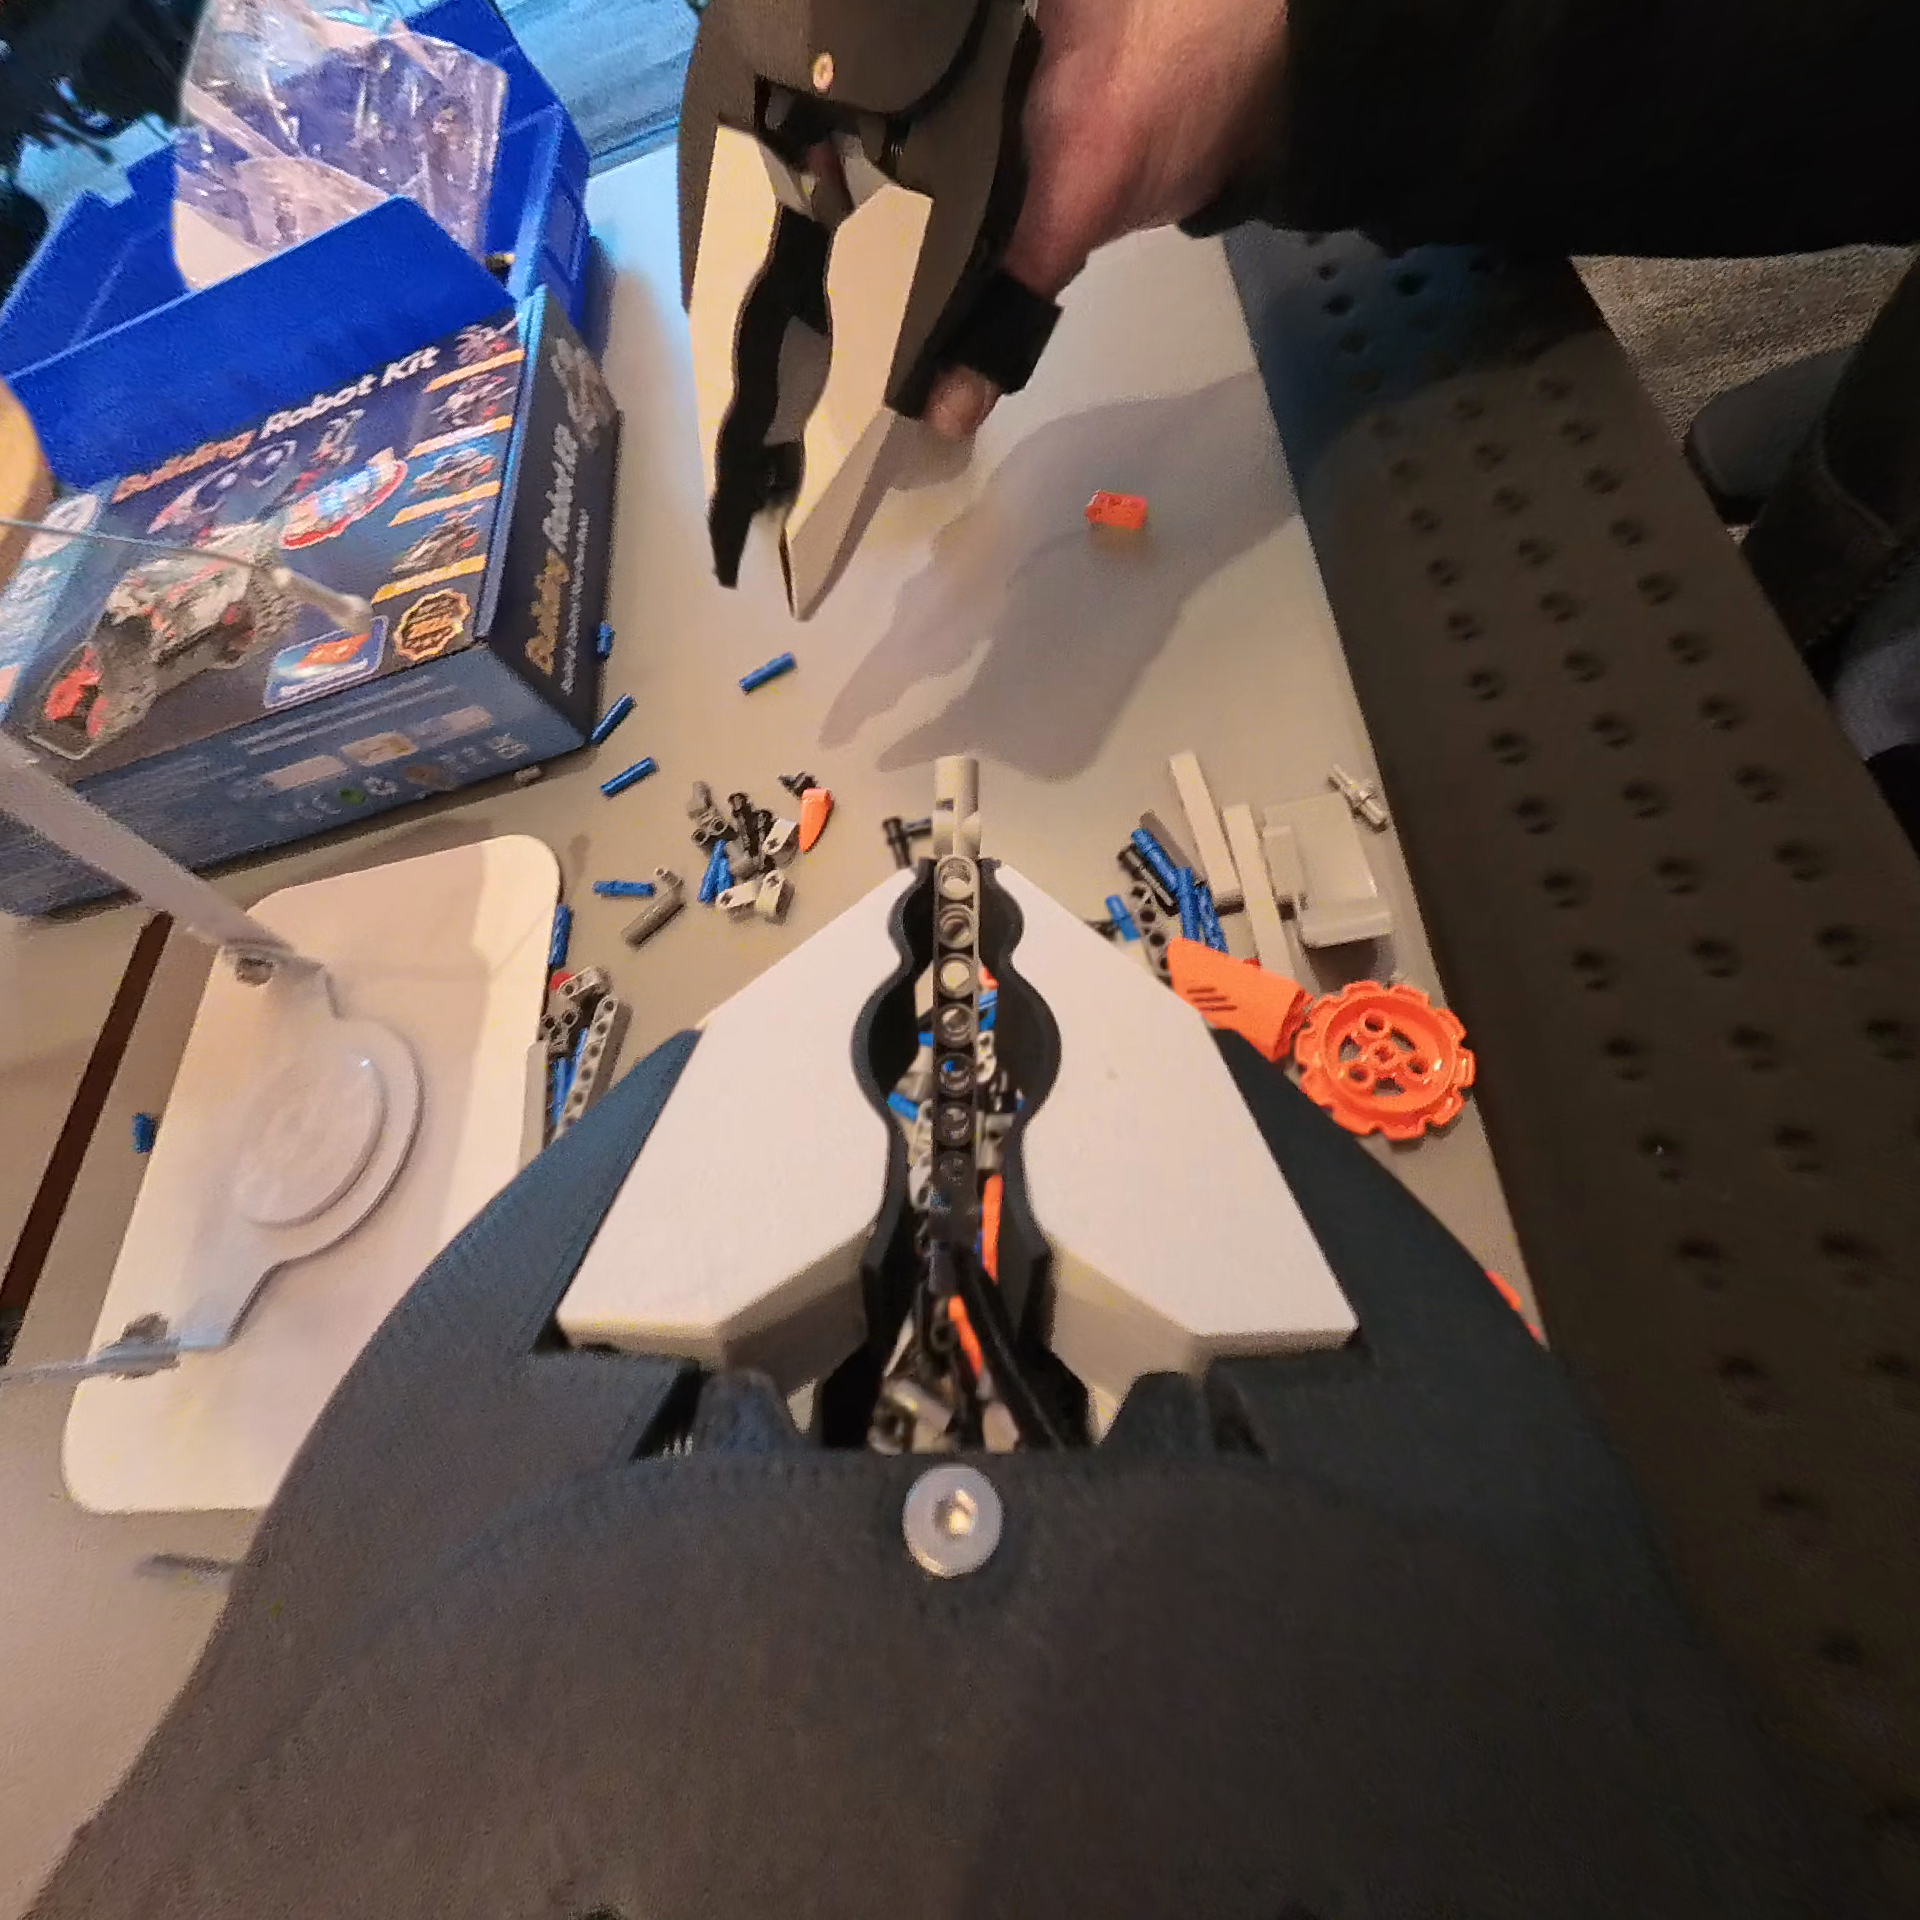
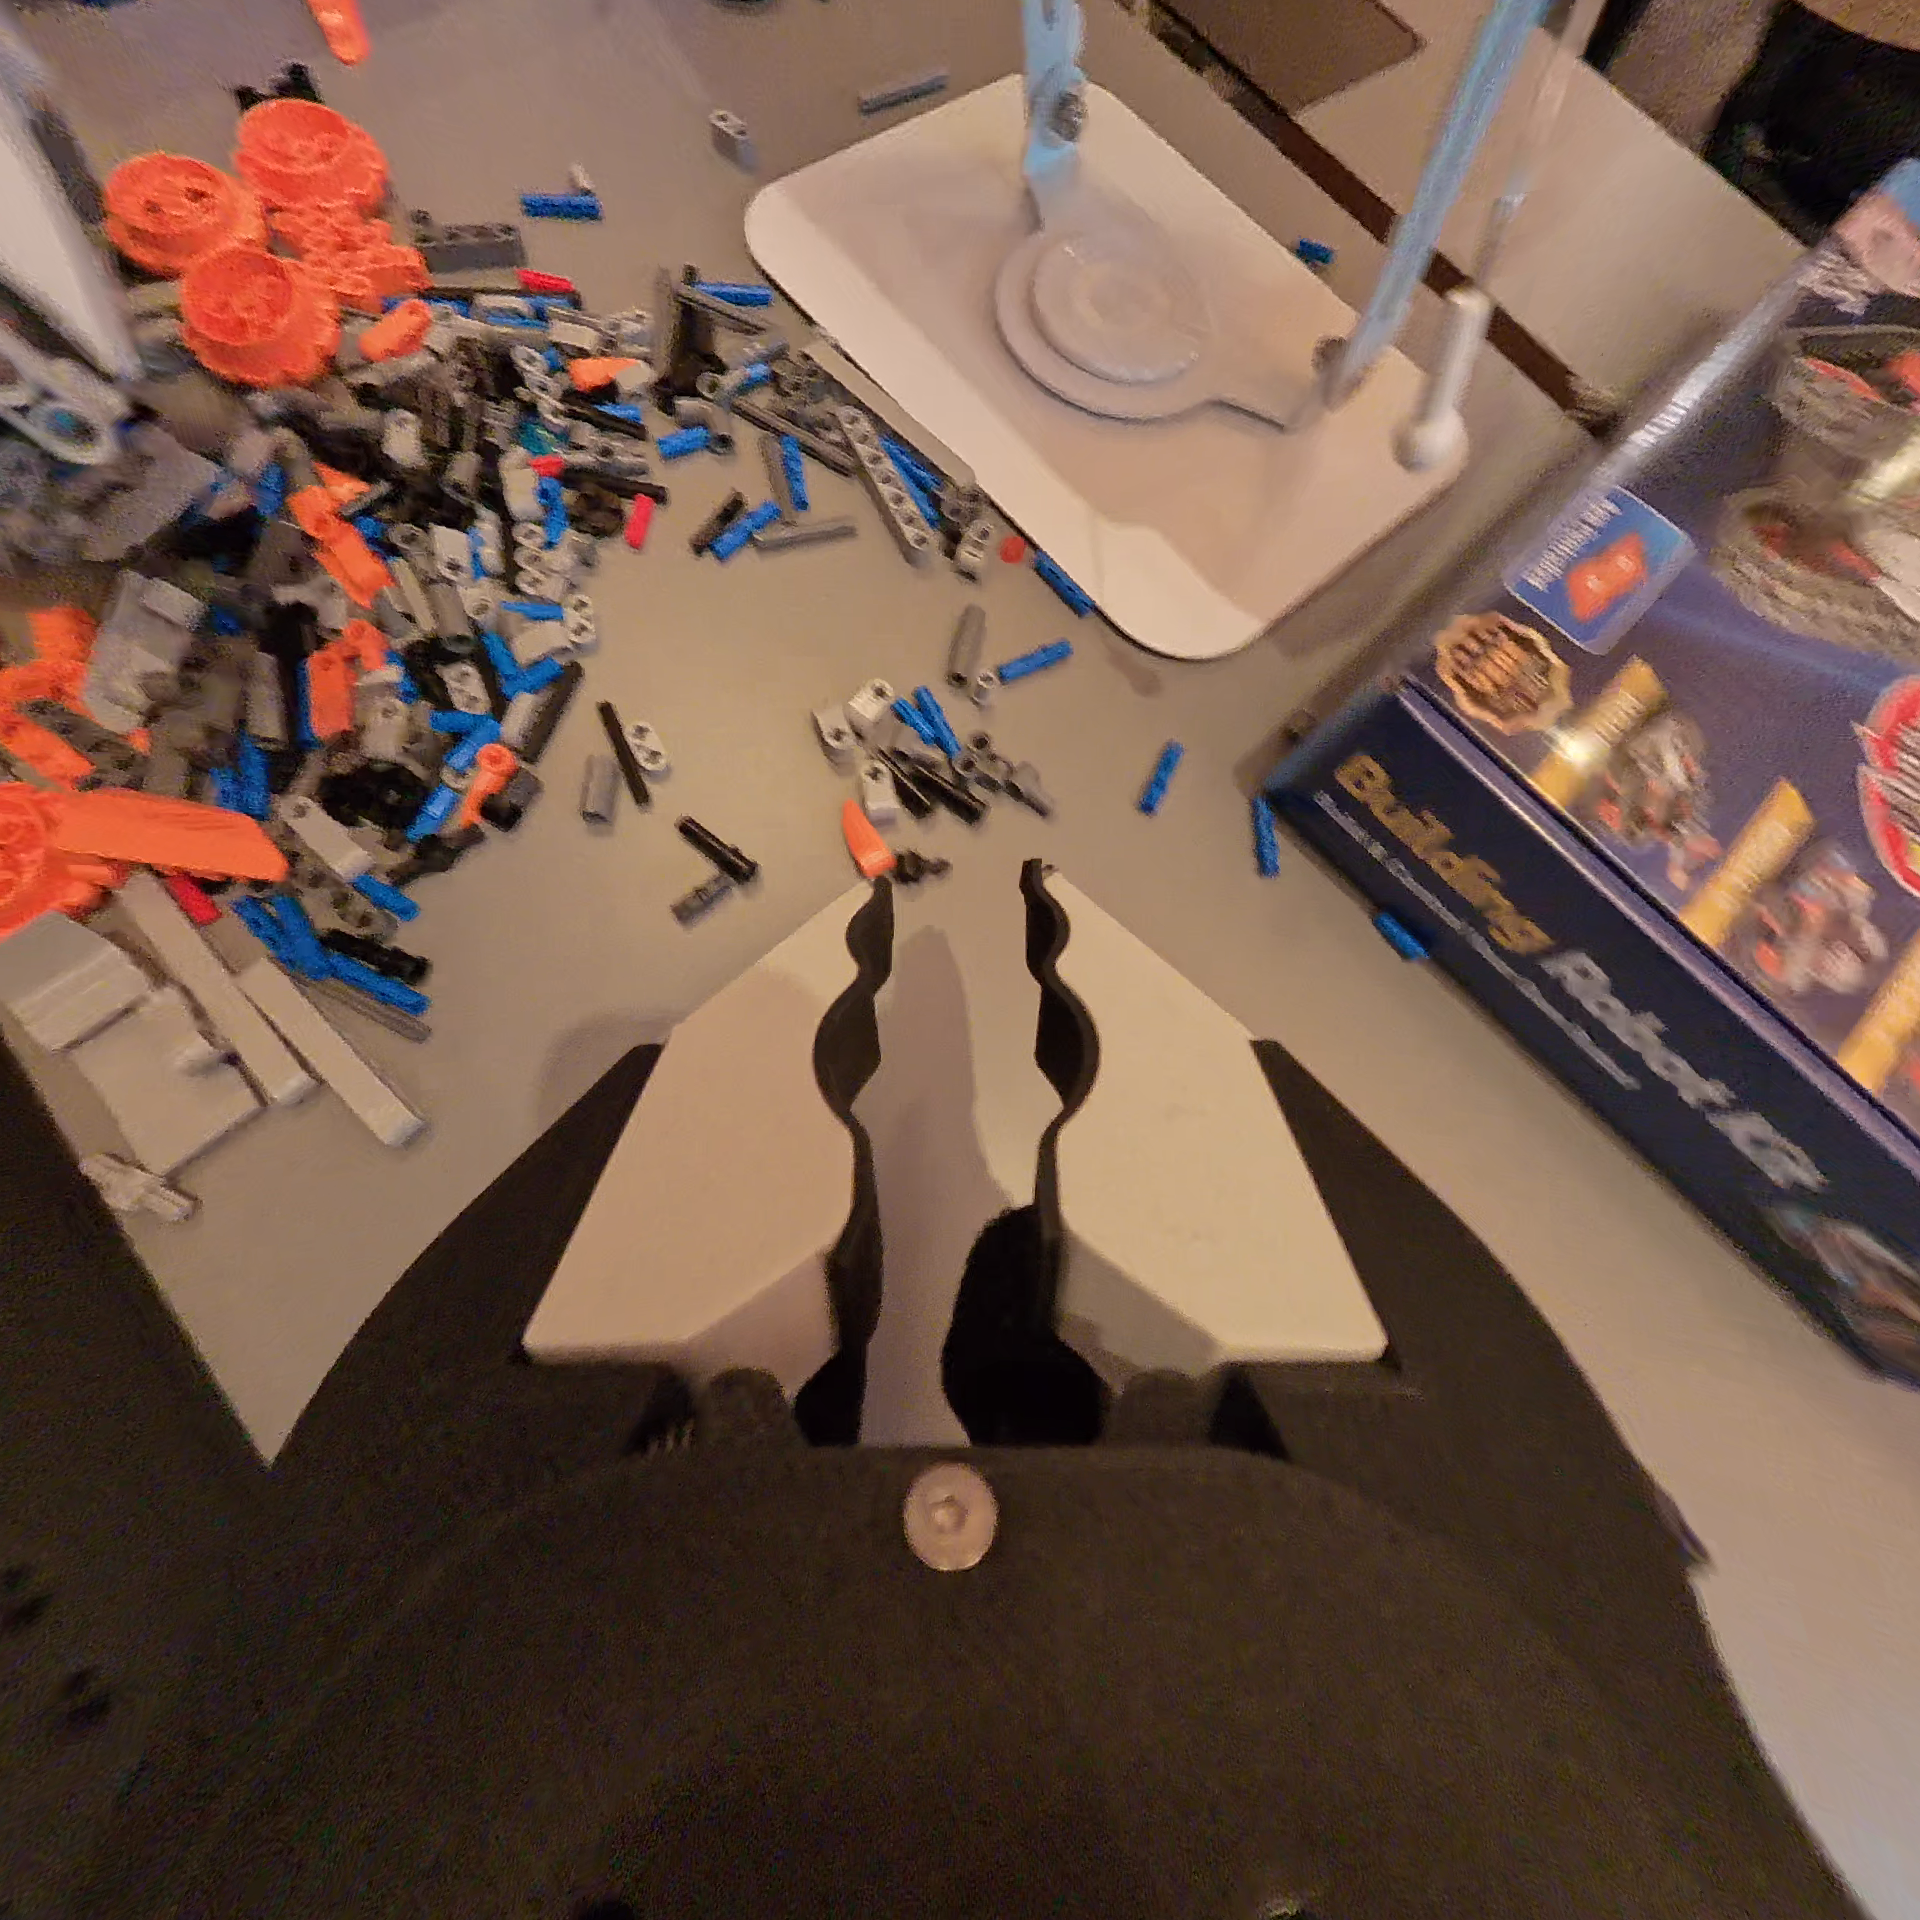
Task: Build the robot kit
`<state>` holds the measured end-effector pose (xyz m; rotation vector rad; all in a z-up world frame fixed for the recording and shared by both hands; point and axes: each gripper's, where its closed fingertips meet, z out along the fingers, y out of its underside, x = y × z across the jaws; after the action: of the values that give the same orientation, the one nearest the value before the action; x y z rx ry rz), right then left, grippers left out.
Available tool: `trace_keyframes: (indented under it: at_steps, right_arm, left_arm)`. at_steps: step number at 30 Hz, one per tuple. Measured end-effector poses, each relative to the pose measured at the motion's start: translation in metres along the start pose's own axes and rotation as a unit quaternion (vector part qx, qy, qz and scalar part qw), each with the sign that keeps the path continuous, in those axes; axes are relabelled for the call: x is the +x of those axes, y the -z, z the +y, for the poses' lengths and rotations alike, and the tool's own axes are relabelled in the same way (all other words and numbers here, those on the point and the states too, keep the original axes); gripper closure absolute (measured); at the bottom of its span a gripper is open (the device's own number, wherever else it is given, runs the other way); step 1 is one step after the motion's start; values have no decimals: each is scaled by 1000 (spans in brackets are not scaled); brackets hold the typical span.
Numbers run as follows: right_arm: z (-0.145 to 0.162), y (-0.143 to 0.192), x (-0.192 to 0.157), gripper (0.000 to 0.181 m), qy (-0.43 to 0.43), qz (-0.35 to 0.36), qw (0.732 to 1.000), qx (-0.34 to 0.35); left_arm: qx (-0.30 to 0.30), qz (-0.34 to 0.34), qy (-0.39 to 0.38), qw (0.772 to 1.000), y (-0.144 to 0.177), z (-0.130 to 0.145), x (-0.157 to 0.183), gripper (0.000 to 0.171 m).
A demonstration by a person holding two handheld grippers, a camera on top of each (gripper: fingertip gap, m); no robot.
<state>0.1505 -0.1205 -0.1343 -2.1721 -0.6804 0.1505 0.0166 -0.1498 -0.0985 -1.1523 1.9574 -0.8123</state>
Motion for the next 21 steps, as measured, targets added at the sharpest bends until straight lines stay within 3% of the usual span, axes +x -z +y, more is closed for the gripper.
trace_keyframes:
  at_steps: [6,9,11,15,21]
  right_arm:
    - [-26,-27,-47,158,32,-122,992,13]
    - [-23,-38,-67,161,67,-155,986,-10]
    - [-20,-44,-83,161,85,-180,980,-23]
    - [-9,-48,-102,164,107,-207,971,-59]
    - [7,-30,-127,168,111,-256,959,-57]
  left_arm:
    - [-31,-23,-29,999,34,13,-23,167]
    - [-52,-59,-37,996,50,23,-44,167]
    - [-32,-61,-27,997,57,18,-48,166]
    - [-44,-50,-35,997,55,29,-45,166]
    - [-42,-31,-37,998,52,36,-38,167]
